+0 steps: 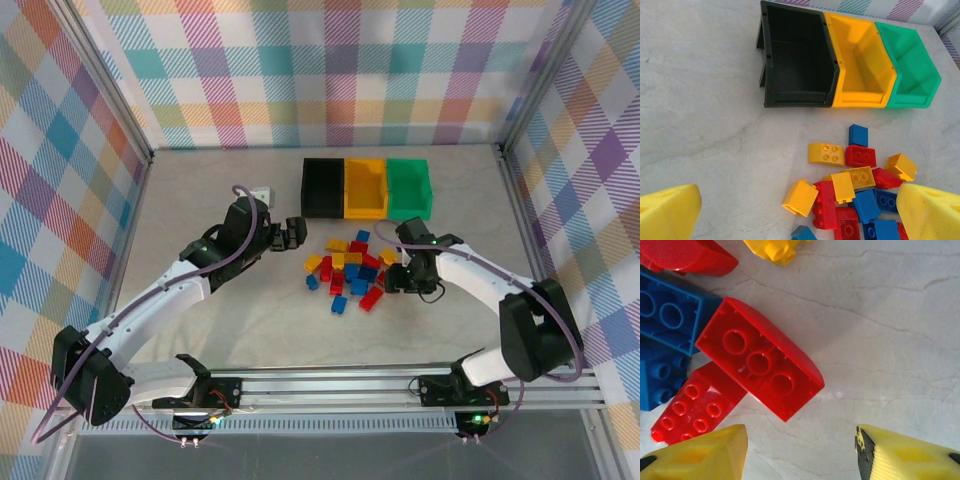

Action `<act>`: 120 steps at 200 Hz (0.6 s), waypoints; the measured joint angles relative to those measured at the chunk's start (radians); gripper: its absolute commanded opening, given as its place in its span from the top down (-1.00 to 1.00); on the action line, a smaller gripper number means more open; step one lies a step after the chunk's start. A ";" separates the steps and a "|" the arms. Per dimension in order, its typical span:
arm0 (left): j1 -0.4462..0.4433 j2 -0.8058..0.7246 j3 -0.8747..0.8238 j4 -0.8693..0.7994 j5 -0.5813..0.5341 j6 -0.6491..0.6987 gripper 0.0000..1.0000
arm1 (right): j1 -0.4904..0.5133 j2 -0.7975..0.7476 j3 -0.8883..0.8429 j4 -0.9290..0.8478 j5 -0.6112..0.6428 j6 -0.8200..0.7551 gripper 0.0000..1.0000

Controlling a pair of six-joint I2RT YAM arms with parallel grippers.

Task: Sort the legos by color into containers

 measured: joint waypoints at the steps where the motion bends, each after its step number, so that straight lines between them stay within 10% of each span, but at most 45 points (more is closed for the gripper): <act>1: 0.000 0.000 0.000 0.000 0.000 0.000 -0.99 | 0.001 0.003 0.003 0.000 0.003 0.000 -0.18; 120: 0.000 -0.018 0.013 -0.047 0.001 0.000 -0.99 | 0.050 0.160 0.112 0.007 0.041 -0.052 -0.27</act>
